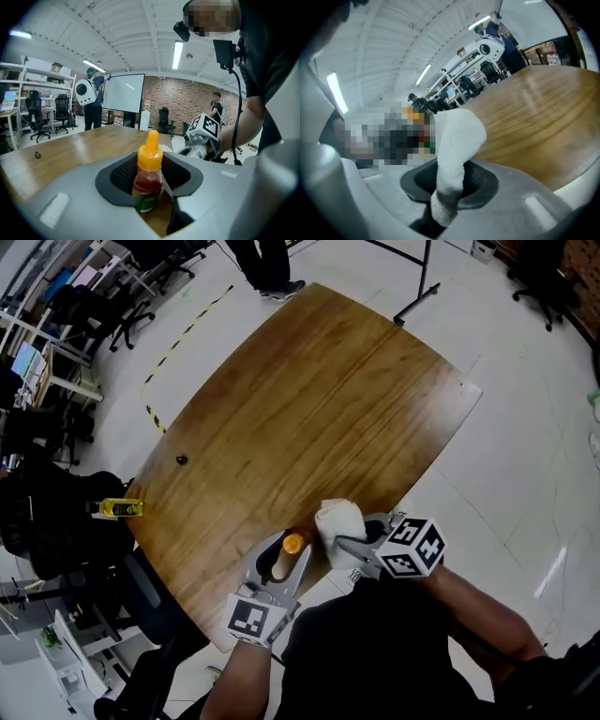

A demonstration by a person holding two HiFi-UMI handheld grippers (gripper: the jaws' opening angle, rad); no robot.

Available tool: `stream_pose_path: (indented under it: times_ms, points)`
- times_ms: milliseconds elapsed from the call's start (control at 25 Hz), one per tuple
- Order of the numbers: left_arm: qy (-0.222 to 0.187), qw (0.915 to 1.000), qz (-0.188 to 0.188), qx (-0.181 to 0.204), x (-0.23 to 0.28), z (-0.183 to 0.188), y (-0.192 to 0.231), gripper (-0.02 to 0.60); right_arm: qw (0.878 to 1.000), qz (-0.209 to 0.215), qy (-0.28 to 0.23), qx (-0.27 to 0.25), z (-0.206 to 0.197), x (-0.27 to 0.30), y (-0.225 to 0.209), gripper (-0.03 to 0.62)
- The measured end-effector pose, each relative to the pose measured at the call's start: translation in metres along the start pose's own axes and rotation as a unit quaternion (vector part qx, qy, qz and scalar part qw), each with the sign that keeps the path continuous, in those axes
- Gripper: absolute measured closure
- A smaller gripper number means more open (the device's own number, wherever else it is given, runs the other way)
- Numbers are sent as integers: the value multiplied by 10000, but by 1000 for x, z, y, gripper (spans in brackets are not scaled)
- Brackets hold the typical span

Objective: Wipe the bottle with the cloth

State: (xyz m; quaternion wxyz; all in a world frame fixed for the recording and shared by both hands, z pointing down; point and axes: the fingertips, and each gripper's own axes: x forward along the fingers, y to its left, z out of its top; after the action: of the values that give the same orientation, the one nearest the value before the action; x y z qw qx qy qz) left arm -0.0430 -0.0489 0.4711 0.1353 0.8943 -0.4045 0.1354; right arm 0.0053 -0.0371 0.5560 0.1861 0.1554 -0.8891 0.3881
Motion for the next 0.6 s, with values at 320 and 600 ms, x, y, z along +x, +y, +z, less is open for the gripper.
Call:
stream_pose_path:
  times_ms: [320, 600]
  points:
    - [-144, 9999, 80, 12, 1, 4, 1, 413, 9541, 1734, -1717, 1736, 107, -46, 1, 520]
    - [-135, 9999, 83, 29, 3, 4, -6, 413, 9693, 1792, -814, 1474, 106, 6, 15, 520]
